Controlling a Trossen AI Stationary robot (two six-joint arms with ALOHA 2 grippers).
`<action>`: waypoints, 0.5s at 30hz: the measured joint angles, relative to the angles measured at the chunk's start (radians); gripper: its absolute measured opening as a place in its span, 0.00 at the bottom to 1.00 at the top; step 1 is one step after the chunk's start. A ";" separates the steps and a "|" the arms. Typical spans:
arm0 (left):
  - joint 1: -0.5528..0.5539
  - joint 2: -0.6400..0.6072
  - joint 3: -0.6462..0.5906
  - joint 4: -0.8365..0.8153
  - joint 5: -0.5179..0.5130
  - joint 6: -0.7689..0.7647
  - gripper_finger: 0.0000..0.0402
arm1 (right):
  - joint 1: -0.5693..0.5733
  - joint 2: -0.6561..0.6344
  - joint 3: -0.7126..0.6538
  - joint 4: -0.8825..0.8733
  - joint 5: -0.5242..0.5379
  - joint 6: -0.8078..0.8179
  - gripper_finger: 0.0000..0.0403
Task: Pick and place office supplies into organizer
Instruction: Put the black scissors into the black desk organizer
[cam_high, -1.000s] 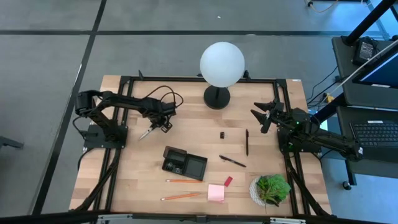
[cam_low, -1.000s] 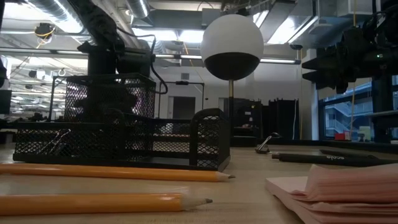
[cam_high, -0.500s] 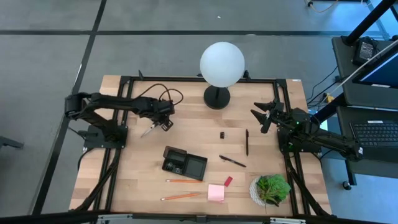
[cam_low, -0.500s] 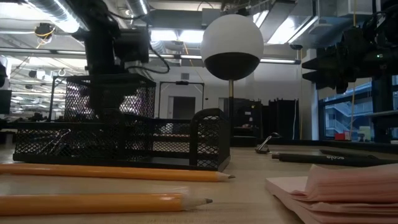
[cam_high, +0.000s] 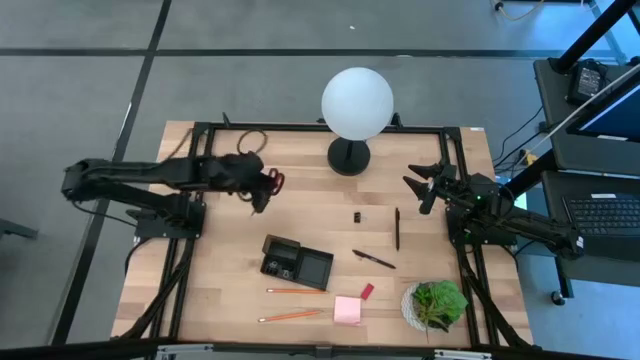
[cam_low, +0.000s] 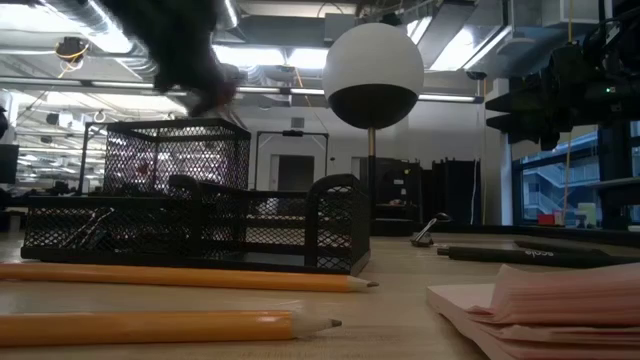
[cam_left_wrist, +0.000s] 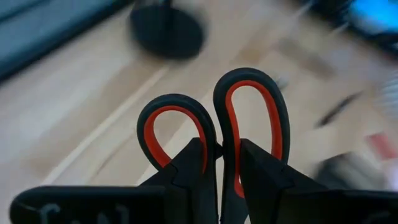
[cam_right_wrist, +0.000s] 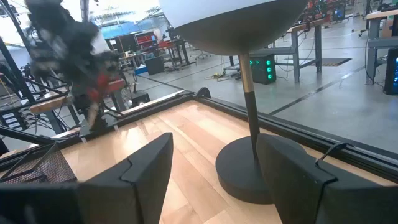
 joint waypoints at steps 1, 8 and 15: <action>-0.021 -0.026 0.000 0.033 0.001 0.013 0.20 | 0.000 0.000 0.000 0.000 0.000 0.000 0.59; -0.201 -0.120 -0.058 0.362 -0.003 0.113 0.20 | 0.000 0.000 0.000 0.000 0.000 0.005 0.59; -0.343 -0.117 -0.224 0.734 -0.004 0.173 0.21 | 0.000 0.000 0.000 0.000 0.000 0.024 0.59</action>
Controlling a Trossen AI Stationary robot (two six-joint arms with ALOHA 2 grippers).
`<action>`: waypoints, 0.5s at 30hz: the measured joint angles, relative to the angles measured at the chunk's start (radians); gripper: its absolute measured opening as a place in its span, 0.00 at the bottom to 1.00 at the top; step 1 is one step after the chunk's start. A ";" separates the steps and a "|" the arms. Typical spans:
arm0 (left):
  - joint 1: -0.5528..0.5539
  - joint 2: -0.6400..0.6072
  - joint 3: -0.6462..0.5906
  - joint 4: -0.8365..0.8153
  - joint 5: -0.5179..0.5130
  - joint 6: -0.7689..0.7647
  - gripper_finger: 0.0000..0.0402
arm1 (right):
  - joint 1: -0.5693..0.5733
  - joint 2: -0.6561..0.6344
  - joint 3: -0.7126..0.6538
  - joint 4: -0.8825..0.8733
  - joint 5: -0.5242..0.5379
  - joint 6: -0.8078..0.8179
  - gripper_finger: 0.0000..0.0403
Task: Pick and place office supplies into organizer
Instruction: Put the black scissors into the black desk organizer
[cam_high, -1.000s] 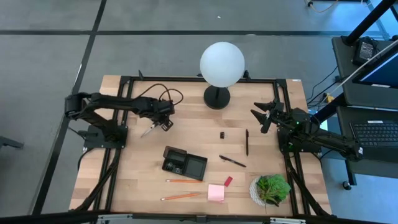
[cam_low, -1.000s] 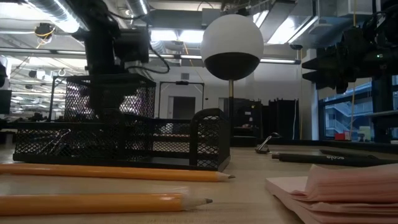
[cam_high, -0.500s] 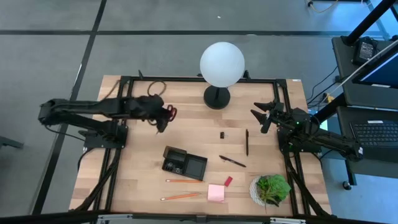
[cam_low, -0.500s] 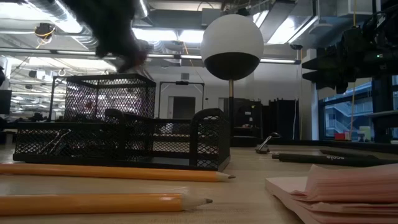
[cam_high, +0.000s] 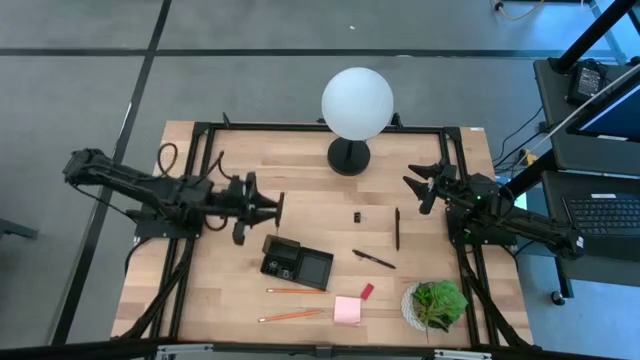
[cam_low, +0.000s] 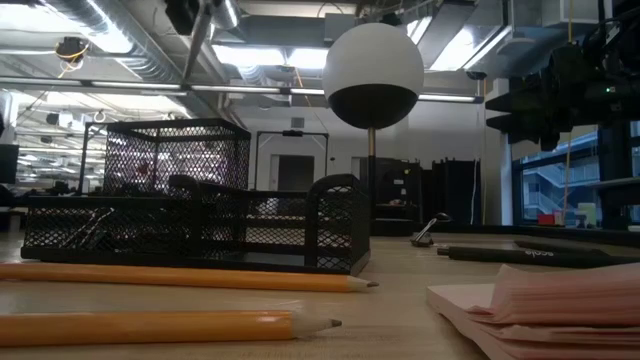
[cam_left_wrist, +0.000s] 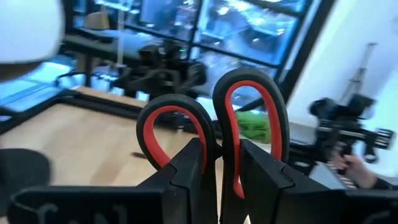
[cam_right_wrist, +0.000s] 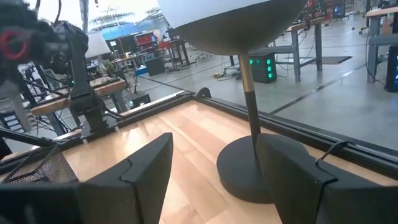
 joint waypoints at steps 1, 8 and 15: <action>-0.015 0.004 -0.030 0.048 -0.001 0.001 0.21 | 0.000 0.000 0.000 0.000 0.000 0.006 0.59; -0.094 0.047 -0.201 0.323 -0.011 0.008 0.21 | 0.000 0.000 0.000 0.000 0.000 0.010 0.59; -0.110 0.144 -0.252 0.374 -0.058 0.009 0.20 | 0.000 0.000 0.000 0.000 0.000 0.010 0.59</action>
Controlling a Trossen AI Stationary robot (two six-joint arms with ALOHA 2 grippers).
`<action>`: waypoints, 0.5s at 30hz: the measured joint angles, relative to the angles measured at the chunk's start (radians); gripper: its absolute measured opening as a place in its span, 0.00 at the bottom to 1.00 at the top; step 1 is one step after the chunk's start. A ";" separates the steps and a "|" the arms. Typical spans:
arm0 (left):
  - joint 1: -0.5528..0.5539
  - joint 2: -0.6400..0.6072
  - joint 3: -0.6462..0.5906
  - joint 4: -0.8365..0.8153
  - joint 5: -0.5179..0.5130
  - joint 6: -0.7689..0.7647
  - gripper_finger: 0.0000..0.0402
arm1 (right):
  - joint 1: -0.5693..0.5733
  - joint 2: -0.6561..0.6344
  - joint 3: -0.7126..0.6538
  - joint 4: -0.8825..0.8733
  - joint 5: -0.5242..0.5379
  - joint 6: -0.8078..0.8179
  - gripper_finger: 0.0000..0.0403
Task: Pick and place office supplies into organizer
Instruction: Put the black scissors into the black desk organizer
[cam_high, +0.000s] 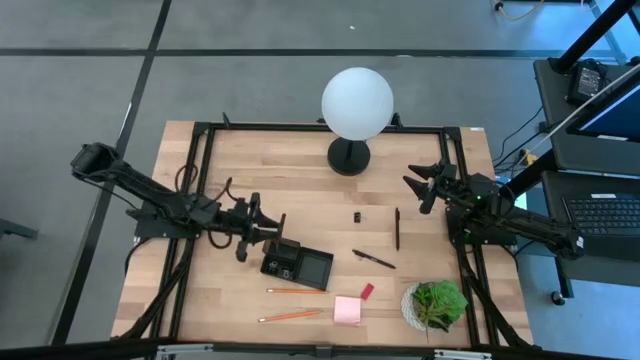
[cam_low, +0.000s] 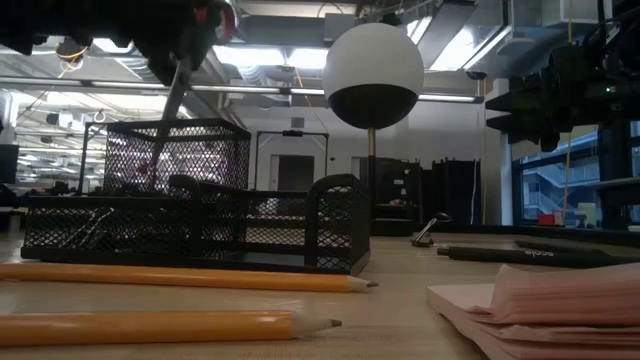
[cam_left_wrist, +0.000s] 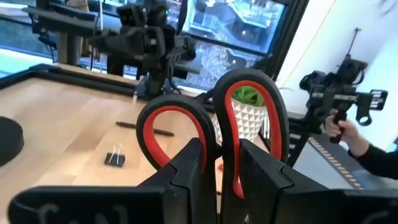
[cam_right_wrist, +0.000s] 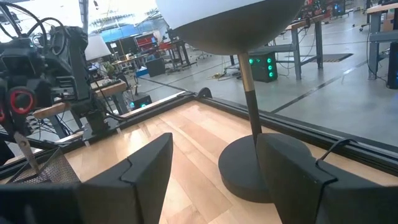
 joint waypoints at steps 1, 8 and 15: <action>0.000 0.016 0.000 0.015 0.002 0.003 0.20 | 0.000 0.000 0.000 0.000 0.000 0.000 0.59; -0.002 0.124 0.000 0.035 0.046 0.024 0.21 | 0.000 0.000 0.000 0.000 0.000 0.000 0.59; -0.002 0.206 0.000 0.052 0.049 0.025 0.22 | 0.000 0.000 0.000 0.000 0.000 0.000 0.59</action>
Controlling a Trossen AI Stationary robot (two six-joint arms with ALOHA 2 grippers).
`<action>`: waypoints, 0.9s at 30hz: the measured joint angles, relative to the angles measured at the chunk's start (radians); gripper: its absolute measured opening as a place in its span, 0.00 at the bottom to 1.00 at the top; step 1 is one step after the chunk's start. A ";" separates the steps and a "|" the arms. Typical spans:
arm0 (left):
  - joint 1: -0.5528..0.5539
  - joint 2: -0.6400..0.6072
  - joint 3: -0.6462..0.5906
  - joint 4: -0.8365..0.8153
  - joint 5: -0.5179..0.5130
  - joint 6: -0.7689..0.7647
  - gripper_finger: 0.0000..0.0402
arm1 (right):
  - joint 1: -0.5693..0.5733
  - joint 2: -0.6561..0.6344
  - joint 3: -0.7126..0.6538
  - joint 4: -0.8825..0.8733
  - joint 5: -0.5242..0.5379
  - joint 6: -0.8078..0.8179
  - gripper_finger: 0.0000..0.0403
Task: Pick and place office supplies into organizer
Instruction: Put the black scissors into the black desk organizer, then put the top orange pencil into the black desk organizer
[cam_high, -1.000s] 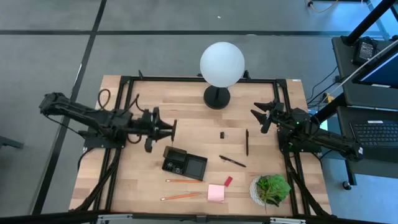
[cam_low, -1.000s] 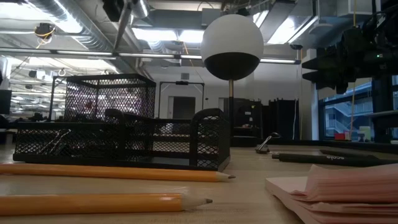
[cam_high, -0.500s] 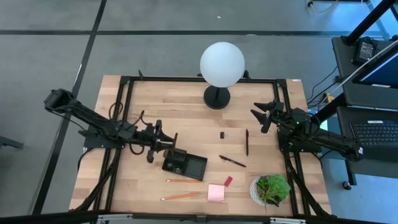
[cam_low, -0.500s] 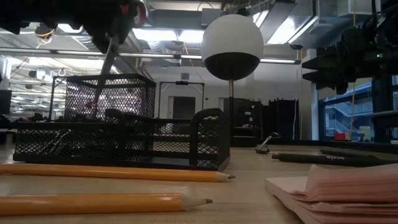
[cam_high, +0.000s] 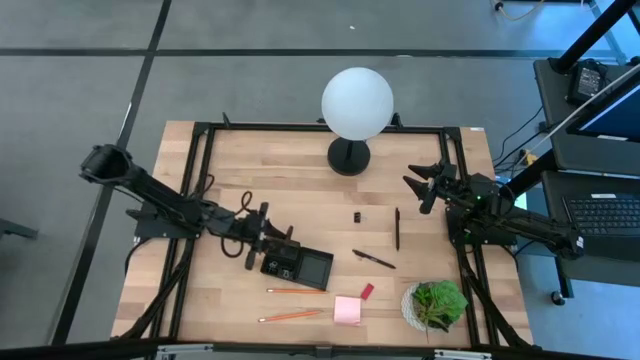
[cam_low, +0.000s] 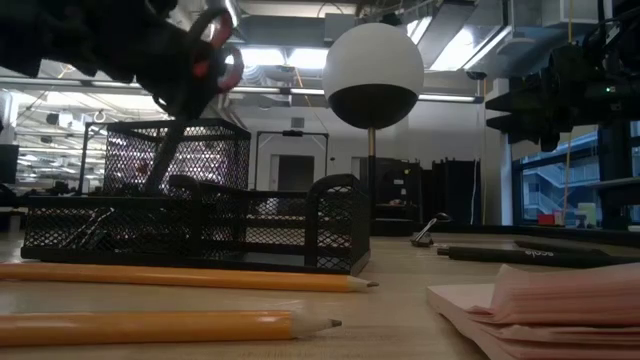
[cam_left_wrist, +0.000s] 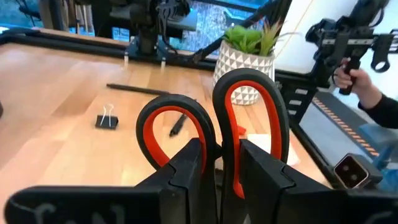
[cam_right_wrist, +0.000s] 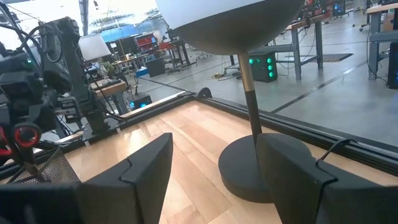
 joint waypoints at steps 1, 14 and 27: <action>0.000 0.007 0.000 -0.001 0.000 0.000 0.22 | 0.000 0.000 0.000 0.000 0.000 0.000 0.59; 0.003 0.029 0.000 0.017 0.043 -0.002 0.29 | 0.000 0.000 0.000 0.000 0.000 -0.003 0.59; 0.023 -0.018 0.000 0.046 0.042 0.039 0.38 | 0.000 0.000 0.000 0.000 0.000 -0.003 0.59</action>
